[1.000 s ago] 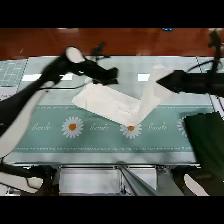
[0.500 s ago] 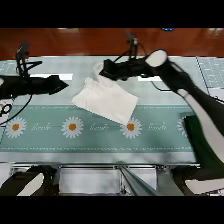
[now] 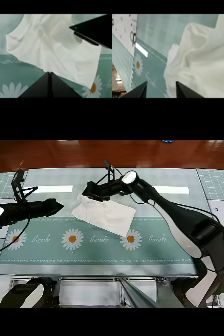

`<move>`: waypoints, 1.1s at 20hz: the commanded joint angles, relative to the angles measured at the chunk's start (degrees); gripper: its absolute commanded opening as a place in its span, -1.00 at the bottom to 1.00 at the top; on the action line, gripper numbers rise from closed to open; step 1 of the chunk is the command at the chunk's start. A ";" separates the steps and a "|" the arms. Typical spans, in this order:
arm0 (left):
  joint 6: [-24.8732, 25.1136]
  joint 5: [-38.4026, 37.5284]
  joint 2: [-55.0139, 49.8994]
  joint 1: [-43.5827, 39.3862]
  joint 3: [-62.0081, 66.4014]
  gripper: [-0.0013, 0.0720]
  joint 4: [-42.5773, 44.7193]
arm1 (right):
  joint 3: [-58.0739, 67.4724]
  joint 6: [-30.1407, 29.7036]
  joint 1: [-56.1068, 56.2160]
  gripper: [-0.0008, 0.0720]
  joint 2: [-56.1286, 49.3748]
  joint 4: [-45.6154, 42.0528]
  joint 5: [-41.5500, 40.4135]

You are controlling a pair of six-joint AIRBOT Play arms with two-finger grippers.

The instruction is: Fold the shirts.

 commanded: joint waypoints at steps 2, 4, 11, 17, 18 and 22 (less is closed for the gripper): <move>0.09 1.40 0.07 5.33 2.80 -0.91 -1.20 | 0.52 2.36 -9.46 0.16 9.03 -10.69 21.73; 0.11 -1.25 0.24 8.96 5.18 -0.91 -4.26 | -0.09 6.21 -14.34 0.17 18.23 -27.30 29.51; 2.27 -7.02 2.16 6.27 2.23 -0.91 -7.21 | -44.46 19.06 -27.41 0.17 56.00 -53.46 11.80; 2.03 -3.13 1.66 -2.62 -4.61 -0.91 -7.23 | -68.50 9.62 -29.18 0.18 53.55 -23.58 -9.33; 2.03 -2.82 1.44 -3.50 -5.09 -0.91 -7.23 | -68.39 4.37 -29.09 0.18 49.86 -16.55 -9.84; 2.03 -2.10 0.35 -4.33 -5.62 -0.91 -7.26 | -66.93 -15.15 -27.30 0.17 34.86 8.31 -5.33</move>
